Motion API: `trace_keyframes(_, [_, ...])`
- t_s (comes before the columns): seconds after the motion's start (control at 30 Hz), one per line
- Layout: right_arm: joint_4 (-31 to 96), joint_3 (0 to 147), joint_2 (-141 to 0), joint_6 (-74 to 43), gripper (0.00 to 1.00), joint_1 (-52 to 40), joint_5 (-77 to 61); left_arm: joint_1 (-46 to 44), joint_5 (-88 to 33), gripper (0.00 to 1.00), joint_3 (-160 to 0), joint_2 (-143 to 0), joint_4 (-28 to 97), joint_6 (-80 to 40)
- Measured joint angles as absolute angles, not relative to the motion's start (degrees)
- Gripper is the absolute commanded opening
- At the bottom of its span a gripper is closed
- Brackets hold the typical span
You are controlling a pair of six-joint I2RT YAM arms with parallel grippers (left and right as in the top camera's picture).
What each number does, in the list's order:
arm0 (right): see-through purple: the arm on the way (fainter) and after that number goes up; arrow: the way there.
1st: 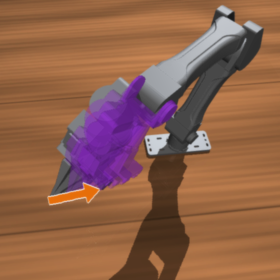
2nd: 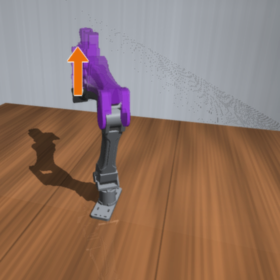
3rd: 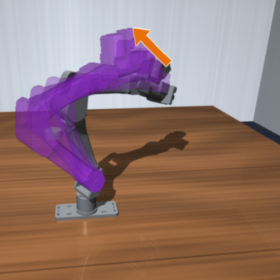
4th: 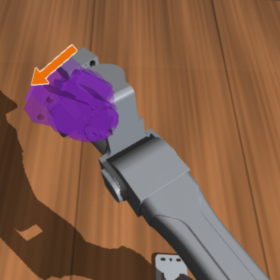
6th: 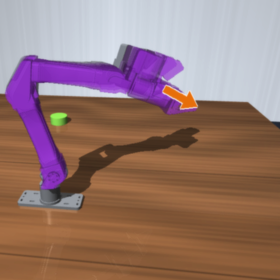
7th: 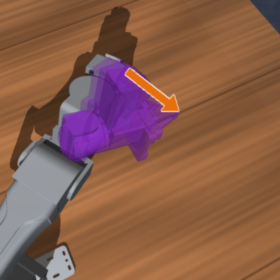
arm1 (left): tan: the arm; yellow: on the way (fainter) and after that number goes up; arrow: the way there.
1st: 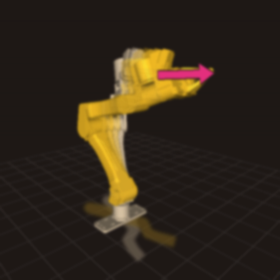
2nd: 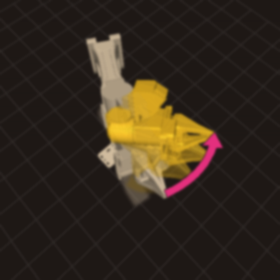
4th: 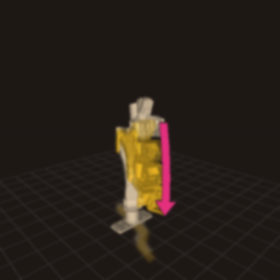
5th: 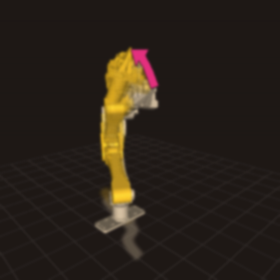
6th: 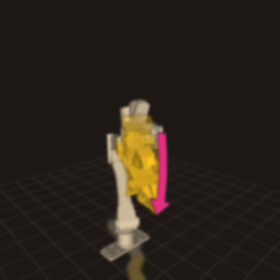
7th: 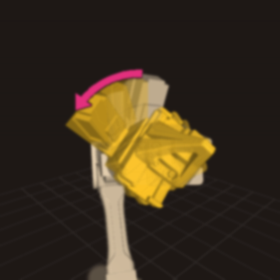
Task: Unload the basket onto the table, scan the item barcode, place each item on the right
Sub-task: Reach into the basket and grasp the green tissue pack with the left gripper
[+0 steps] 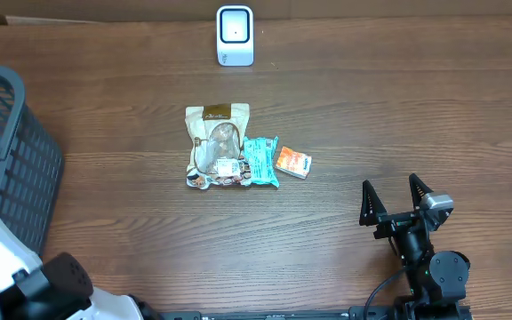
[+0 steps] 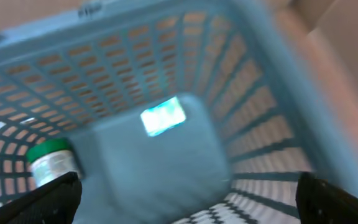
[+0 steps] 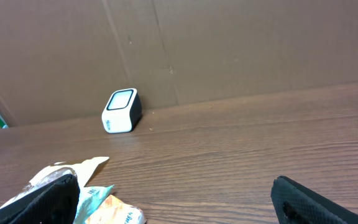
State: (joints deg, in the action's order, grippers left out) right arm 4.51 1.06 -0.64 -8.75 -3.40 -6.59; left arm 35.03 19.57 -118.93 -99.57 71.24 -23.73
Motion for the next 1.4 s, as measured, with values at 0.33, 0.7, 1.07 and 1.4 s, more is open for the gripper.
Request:
trace_keyframes(0.33, [4.5,1.1,-0.6,-8.8,1.0,-3.4,-6.6,42.9,19.5,0.7,-101.2,-104.6,59.2,-12.2])
trace_keyframes(0.7, [4.5,1.1,-0.6,-8.8,1.0,-3.4,-6.6,43.0,19.6,0.51,-98.9,-119.5,49.0,-0.3])
trace_keyframes(1.07, [4.5,1.1,-0.6,-8.8,1.0,-3.4,-6.6,43.0,19.6,0.42,-98.6,-124.6,43.8,6.3])
trace_keyframes(1.4, [4.5,1.1,-0.6,-8.8,1.0,-3.4,-6.6,43.0,19.6,0.46,-97.9,-124.6,40.6,9.2])
